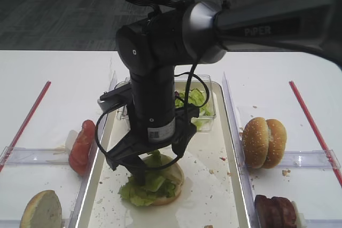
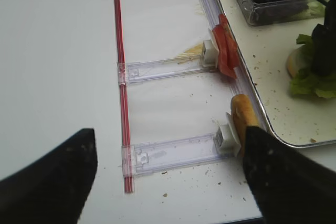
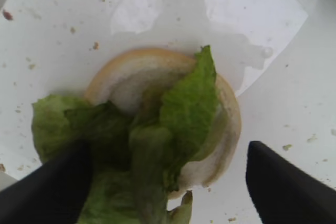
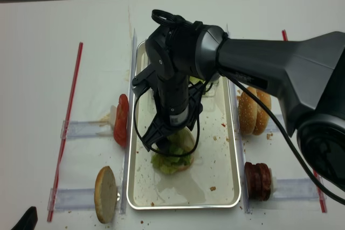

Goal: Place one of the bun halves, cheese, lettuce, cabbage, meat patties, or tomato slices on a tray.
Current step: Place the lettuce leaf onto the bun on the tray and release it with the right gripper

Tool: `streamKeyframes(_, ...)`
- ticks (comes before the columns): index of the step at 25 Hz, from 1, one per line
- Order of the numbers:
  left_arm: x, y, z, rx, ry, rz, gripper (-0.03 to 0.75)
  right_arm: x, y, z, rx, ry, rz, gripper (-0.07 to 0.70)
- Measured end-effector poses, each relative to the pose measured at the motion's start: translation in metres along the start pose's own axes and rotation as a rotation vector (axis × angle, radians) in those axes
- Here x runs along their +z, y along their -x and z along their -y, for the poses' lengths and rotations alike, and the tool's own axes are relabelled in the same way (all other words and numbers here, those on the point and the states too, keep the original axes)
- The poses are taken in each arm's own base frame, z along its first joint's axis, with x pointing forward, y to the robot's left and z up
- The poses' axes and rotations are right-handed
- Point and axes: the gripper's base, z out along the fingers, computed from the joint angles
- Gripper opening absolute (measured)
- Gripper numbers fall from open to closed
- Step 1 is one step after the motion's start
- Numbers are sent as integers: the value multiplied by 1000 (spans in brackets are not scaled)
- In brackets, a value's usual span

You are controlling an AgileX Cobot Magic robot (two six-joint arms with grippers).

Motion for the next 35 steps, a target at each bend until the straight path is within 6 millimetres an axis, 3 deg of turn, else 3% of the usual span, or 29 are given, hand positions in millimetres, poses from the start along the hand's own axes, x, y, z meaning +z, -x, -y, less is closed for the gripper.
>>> streamKeyframes(5,0,0,0,0,0,0,561,0,0,1,-4,-13,1,683)
streamKeyframes(22,0,0,0,0,0,0,561,-4,-5,3,5,-36,-40,689)
streamKeyframes(27,0,0,0,0,0,0,561,-22,-5,2,0,-34,-1,689)
streamKeyframes(35,0,0,0,-1,1,0,561,-71,5,-3,-11,-18,154,689)
